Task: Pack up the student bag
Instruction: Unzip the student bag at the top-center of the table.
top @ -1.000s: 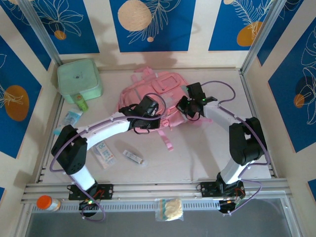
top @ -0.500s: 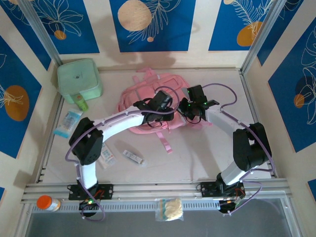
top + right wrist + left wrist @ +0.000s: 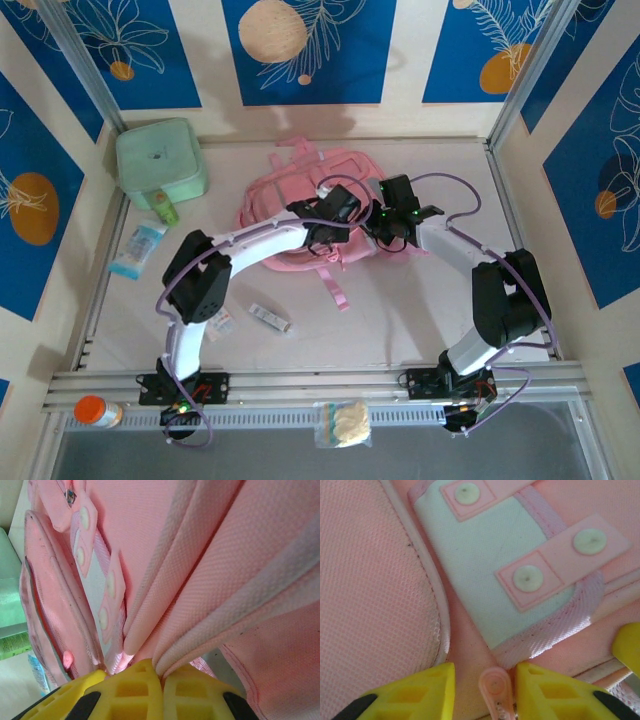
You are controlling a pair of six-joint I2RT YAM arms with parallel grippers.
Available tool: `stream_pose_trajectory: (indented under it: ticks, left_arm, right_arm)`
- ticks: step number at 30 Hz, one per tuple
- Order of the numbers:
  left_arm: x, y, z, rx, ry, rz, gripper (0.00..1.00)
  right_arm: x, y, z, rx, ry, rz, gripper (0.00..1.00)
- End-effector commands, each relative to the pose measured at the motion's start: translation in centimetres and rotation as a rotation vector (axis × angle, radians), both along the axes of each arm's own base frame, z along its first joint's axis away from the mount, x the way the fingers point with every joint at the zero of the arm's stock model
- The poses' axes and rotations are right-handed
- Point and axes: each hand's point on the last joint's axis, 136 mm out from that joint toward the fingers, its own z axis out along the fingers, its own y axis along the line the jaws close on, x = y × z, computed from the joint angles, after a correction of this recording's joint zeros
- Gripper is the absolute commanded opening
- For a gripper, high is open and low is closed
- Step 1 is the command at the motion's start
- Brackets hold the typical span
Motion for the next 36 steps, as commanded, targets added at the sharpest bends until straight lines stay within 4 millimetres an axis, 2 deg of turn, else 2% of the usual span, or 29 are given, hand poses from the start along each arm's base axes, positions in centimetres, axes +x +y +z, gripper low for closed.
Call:
stream_pose_trajectory:
  ticks: [1,4,7,10,13,15,18,29,36]
  left_arm:
    - [-2.3,4.0,0.2,0.069,-0.004,0.047,0.32]
    - [-3.8,6.4,0.6,0.079,-0.012,0.082,0.28]
    - [-5.3,7.1,1.1,0.020,-0.015,0.077,0.26]
    - [-5.7,5.7,2.3,-0.066,-0.057,-0.022,0.32]
    - [-5.5,3.0,3.4,-0.089,-0.094,-0.201,0.37]
    - [-5.9,1.2,3.4,-0.094,-0.061,-0.310,0.37]
    - [-6.4,-0.8,2.8,-0.142,-0.003,-0.369,0.37]
    - [-4.4,-0.9,0.7,-0.066,0.039,-0.273,0.38]
    - [-3.9,-0.8,-0.4,-0.039,0.069,-0.228,0.34]
  right_arm:
    - [0.6,0.6,1.7,0.039,-0.046,0.011,0.00]
    - [0.8,0.6,2.0,0.043,-0.057,0.011,0.00]
    - [0.9,0.6,2.2,0.035,-0.060,0.014,0.00]
    - [0.9,0.7,2.3,0.036,-0.064,0.024,0.00]
    - [0.9,0.9,2.6,0.042,-0.063,0.034,0.00]
    - [0.8,0.9,2.9,0.037,-0.067,0.041,0.00]
    - [0.6,0.6,2.9,0.032,-0.064,0.041,0.00]
    - [0.7,0.8,2.7,0.045,-0.055,0.044,0.00]
    - [0.7,1.0,2.8,0.052,-0.057,0.046,0.00]
